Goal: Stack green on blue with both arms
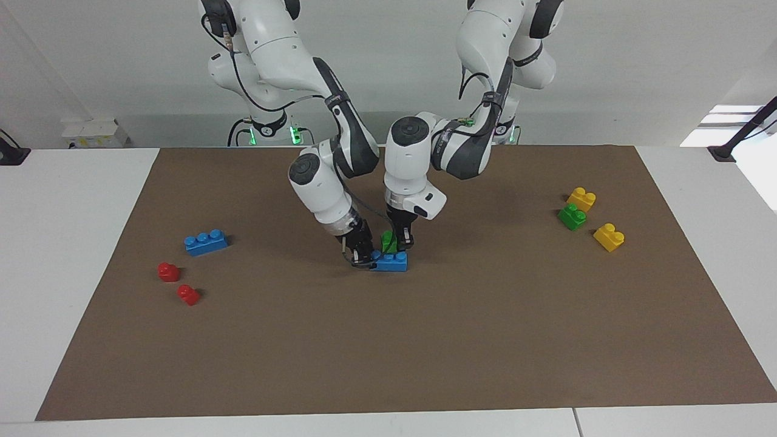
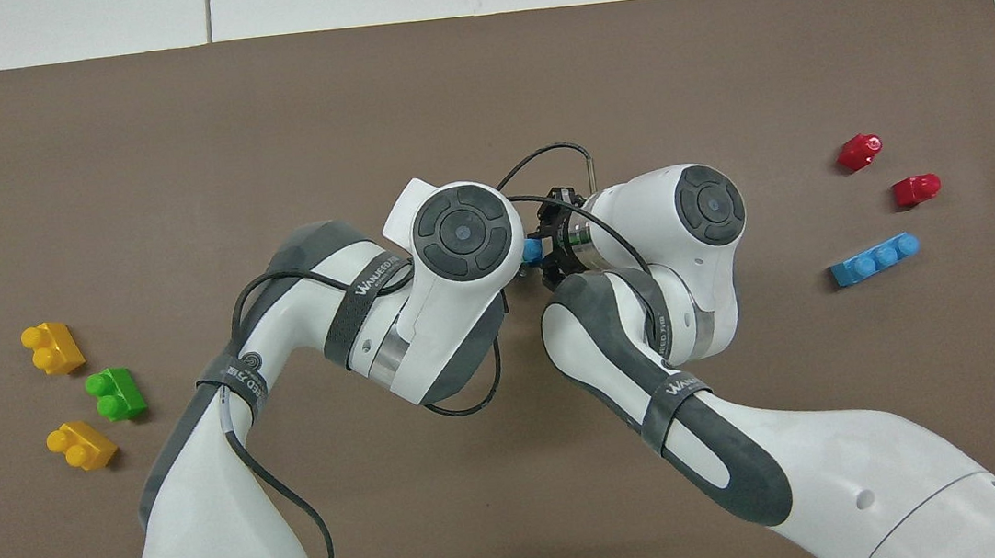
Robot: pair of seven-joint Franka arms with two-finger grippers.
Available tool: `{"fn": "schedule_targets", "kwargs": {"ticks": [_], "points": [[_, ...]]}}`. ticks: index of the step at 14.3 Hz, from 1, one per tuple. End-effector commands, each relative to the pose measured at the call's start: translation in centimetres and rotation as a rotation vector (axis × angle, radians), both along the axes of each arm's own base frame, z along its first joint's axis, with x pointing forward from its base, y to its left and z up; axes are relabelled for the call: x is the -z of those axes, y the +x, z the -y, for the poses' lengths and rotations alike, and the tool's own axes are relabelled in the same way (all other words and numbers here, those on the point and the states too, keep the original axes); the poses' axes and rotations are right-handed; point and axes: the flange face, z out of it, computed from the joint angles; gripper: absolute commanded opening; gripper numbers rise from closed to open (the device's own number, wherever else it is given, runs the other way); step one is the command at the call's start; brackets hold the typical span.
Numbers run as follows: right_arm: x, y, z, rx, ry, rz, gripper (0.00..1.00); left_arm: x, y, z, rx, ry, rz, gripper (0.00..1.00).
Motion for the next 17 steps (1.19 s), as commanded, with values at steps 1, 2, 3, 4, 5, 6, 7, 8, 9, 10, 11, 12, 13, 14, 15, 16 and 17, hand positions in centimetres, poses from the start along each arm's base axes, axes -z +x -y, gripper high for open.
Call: {"fn": "schedule_targets", "kwargs": {"ticks": [1,2,3,4,5,6,7,8,9,10,11,12,13,14,15,16,17], "points": [[0.3,-0.3,0.1,0.026,0.009,0.010,0.00,0.9,0.5,0.6,-0.008,0.008,0.024,0.00],[0.3,-0.4,0.0,0.023,0.008,0.011,0.00,1.0,0.6,0.5,-0.006,0.012,0.028,0.00],[0.3,-0.4,0.0,0.023,0.008,0.011,0.00,1.1,0.6,0.5,-0.003,0.016,0.031,0.00],[0.3,-0.4,0.0,0.023,0.008,0.011,0.00,1.2,0.6,0.4,-0.003,0.017,0.032,0.00],[0.3,-0.4,0.0,0.023,0.008,0.011,0.00,1.3,0.6,0.3,-0.004,0.016,0.033,0.00],[0.3,-0.4,0.0,0.023,0.008,0.011,0.00,1.3,0.8,0.1,-0.007,0.016,0.035,0.00],[0.3,-0.4,0.0,0.023,0.008,0.011,0.00,1.3,0.8,0.1,-0.008,0.013,0.038,0.00],[0.3,-0.4,0.0,0.023,0.009,0.011,0.00,1.3,0.9,0.0,-0.011,0.011,0.040,0.00],[0.3,-0.4,0.0,0.023,0.008,0.011,0.00,1.7,1.0,0.1,-0.010,0.012,0.041,0.00],[0.3,-0.3,0.1,0.025,0.008,0.011,0.00,2.3,1.2,-0.1,-0.005,0.019,0.047,0.00],[0.3,-0.3,0.1,0.026,0.009,0.010,0.00,2.7,1.0,-0.2,-0.003,0.026,0.043,0.00],[0.3,-0.3,0.1,0.026,0.009,0.010,0.00,3.0,0.7,-0.2,0.001,0.030,0.040,0.00],[0.3,-0.3,0.1,0.026,0.009,0.010,0.00,3.0,0.7,-0.2,0.001,0.030,0.040,0.00],[0.3,-0.3,0.1,0.026,0.009,0.010,0.00,3.1,0.7,-0.2,0.001,0.031,0.039,0.00],[0.3,-0.3,0.2,0.027,0.009,0.010,0.00,3.1,0.6,-0.1,0.003,0.030,0.040,0.00],[0.3,-0.3,0.2,0.027,0.009,0.010,0.00,3.6,0.5,-0.2,0.003,0.027,0.042,0.00],[0.3,-0.3,0.2,0.027,0.009,0.010,0.00,4.2,0.3,-0.2,0.007,0.026,0.043,0.00]]}}
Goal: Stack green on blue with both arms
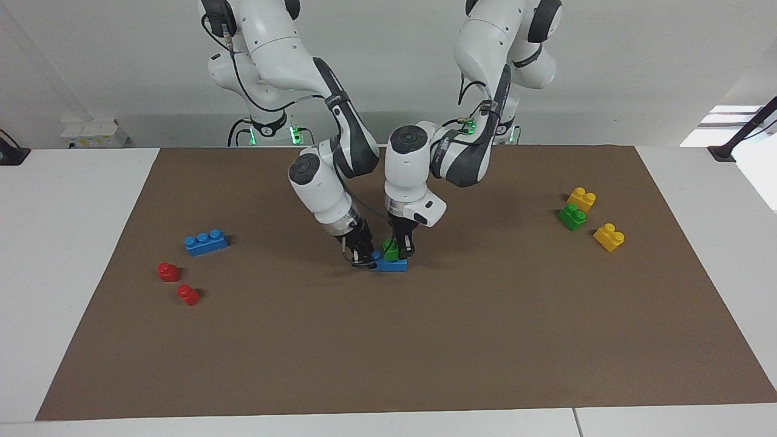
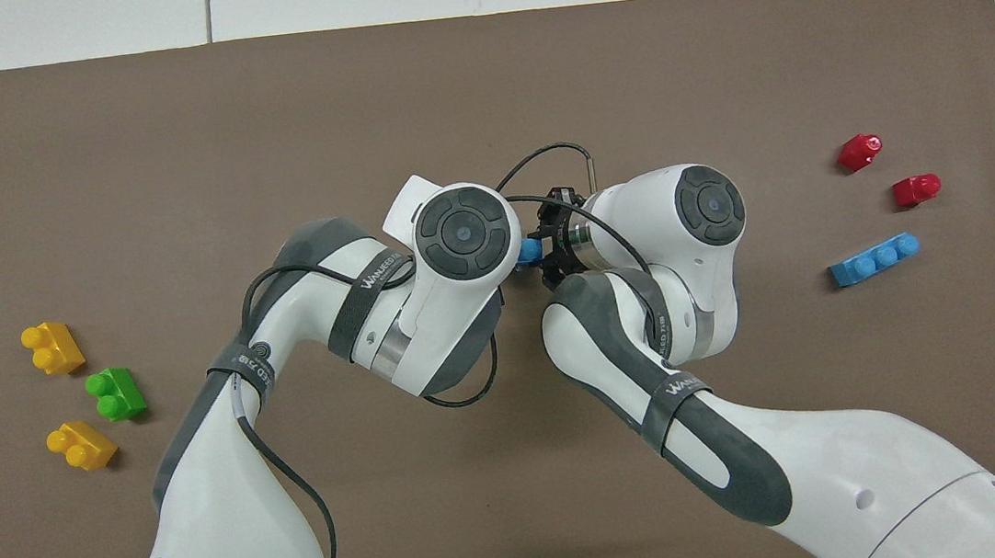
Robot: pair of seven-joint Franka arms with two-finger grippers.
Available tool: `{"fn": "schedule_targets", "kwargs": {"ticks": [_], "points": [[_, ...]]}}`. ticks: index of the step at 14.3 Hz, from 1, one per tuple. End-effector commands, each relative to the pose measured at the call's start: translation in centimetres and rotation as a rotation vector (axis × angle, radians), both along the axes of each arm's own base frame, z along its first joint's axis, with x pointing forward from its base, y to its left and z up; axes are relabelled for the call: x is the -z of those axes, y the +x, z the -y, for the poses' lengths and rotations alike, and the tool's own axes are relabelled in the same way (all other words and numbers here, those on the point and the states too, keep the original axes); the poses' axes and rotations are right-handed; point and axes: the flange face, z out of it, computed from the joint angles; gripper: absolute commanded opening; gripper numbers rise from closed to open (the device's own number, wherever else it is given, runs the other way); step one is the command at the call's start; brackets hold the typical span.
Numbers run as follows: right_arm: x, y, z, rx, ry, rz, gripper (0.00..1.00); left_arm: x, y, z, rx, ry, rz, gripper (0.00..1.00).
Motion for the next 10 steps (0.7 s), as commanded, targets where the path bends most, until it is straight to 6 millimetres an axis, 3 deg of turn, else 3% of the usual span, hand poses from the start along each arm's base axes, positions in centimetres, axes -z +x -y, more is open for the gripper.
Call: {"fn": "schedule_targets", "kwargs": {"ticks": [1,10], "points": [[0.3,-0.3,0.2,0.027,0.009,0.009,0.00,2.7,-0.4,-0.3,-0.001,0.017,0.023,0.00],[0.4,-0.2,0.3,0.030,0.009,0.009,0.00,4.6,-0.9,-1.0,0.016,0.031,0.035,0.00]]}}
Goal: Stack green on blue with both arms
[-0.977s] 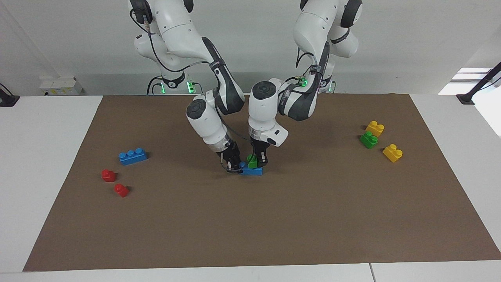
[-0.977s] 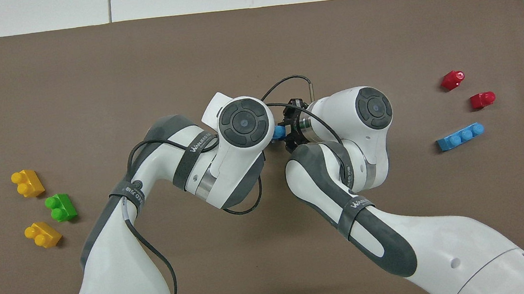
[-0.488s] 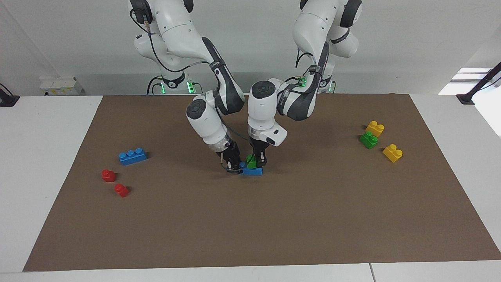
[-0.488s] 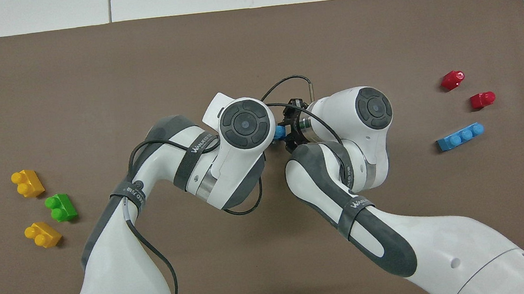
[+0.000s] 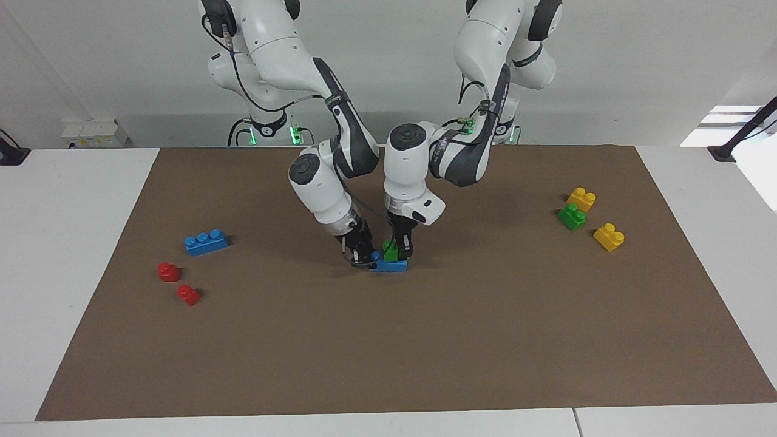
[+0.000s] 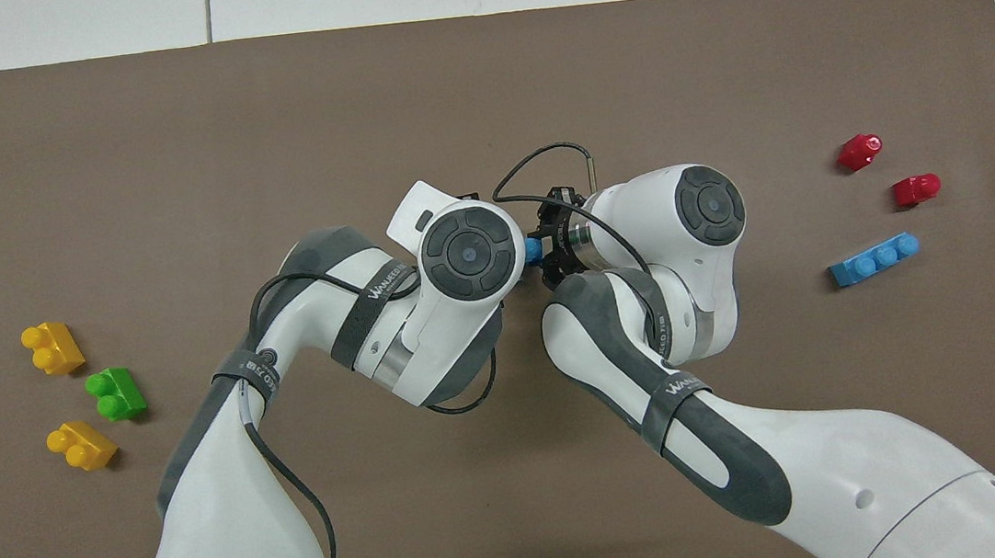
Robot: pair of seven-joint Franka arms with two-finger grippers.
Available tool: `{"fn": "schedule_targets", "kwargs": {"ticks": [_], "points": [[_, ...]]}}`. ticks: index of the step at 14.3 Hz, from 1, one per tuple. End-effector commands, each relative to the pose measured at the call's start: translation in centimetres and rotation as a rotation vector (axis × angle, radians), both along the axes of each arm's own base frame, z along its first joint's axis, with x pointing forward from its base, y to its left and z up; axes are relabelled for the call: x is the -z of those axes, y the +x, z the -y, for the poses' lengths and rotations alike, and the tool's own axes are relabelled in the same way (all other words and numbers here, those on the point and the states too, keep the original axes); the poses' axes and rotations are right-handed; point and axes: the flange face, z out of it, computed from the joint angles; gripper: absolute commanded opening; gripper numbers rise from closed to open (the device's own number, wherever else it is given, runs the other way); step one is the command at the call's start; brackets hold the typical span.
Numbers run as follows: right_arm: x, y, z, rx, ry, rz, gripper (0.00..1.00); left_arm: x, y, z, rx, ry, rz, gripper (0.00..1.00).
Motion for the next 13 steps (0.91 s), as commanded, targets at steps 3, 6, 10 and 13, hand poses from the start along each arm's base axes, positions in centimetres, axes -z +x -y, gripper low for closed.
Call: {"fn": "schedule_targets", "kwargs": {"ticks": [3,6,10,13], "points": [[0.40,-0.27,0.29,0.029,0.009,0.006,0.00,3.91,-0.11,-0.89,-0.015,0.015,0.006,0.00],[0.33,-0.19,0.35,0.029,0.009,0.008,0.00,3.87,-0.12,-0.81,0.015,0.033,0.025,0.14],[0.38,-0.07,0.50,0.036,0.009,0.017,0.00,3.83,-0.30,-0.63,0.028,0.050,0.024,1.00],[0.38,-0.03,0.59,0.038,0.009,0.017,0.00,3.68,-0.28,-0.65,0.026,0.054,0.021,1.00]]}}
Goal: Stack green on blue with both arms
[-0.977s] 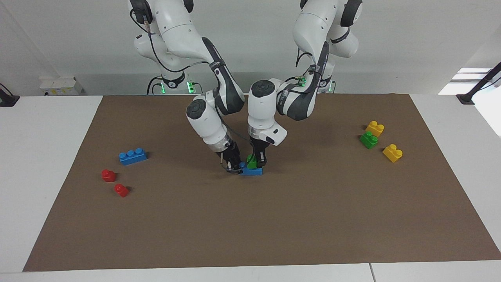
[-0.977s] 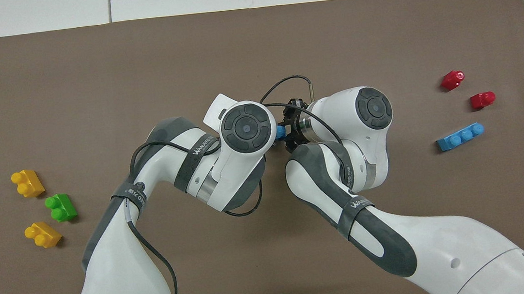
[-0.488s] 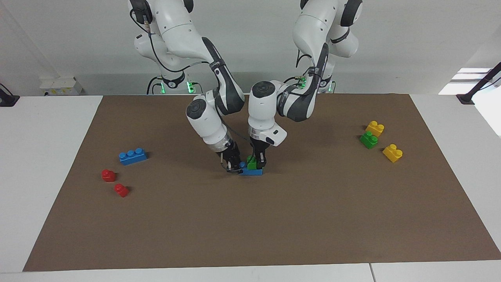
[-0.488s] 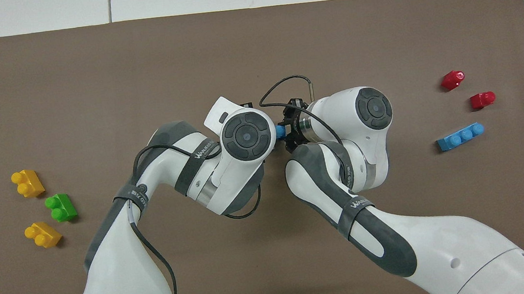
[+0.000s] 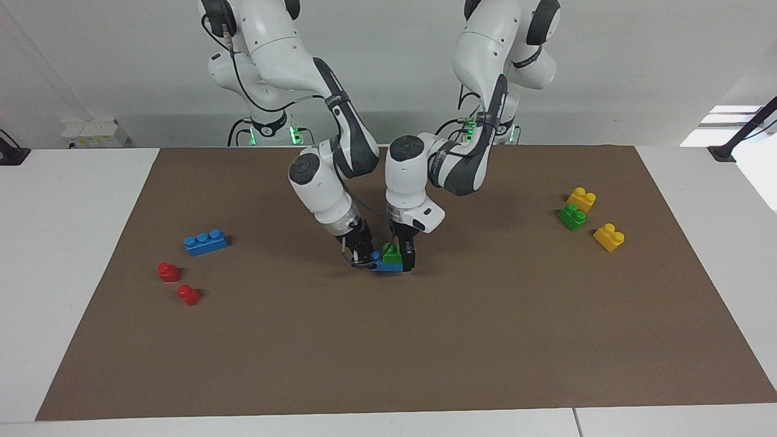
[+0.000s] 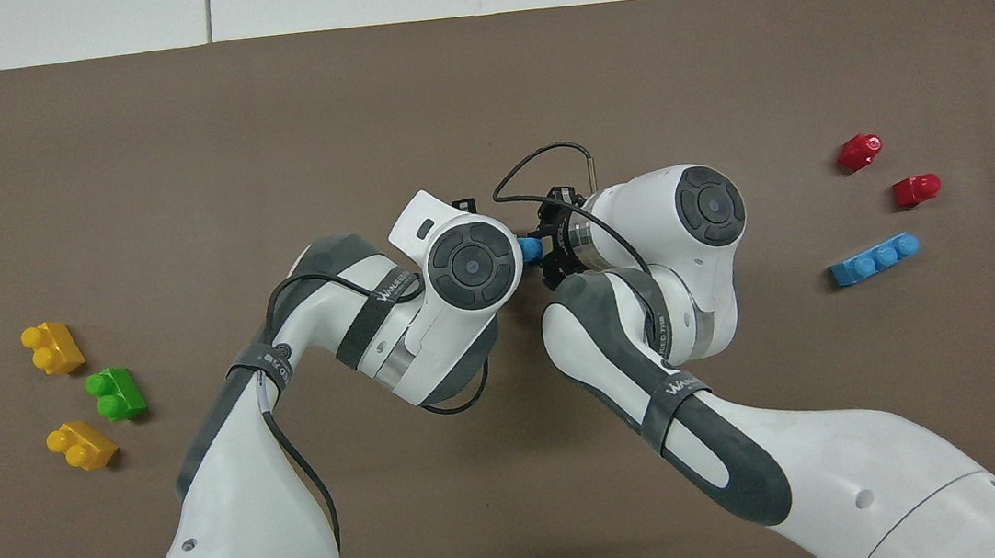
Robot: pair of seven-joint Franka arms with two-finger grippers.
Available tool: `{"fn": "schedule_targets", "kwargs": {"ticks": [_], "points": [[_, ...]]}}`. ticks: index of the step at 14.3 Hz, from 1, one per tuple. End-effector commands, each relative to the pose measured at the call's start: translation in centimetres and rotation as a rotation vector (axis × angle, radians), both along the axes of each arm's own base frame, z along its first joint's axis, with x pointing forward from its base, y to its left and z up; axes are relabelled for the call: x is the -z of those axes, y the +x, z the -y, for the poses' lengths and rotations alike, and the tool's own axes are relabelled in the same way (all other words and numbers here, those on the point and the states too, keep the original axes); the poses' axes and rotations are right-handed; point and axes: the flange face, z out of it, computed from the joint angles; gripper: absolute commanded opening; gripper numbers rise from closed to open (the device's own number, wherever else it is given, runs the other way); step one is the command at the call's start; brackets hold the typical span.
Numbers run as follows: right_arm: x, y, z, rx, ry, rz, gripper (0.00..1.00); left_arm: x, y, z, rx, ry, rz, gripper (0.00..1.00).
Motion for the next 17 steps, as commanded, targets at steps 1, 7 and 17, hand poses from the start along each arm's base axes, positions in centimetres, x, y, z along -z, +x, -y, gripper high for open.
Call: {"fn": "schedule_targets", "kwargs": {"ticks": [1,7,17], "points": [[0.4,0.0,0.6,0.037,0.009,0.014,0.00,0.5,-0.1,-0.2,-0.003,0.018,0.008,1.00],[0.3,0.2,0.7,0.055,0.023,0.011,0.24,-2.4,0.3,-1.8,0.017,0.045,-0.001,1.00],[0.1,0.4,0.3,0.058,0.025,0.031,0.75,-12.5,1.7,-9.6,-0.004,0.061,0.003,1.00]]}}
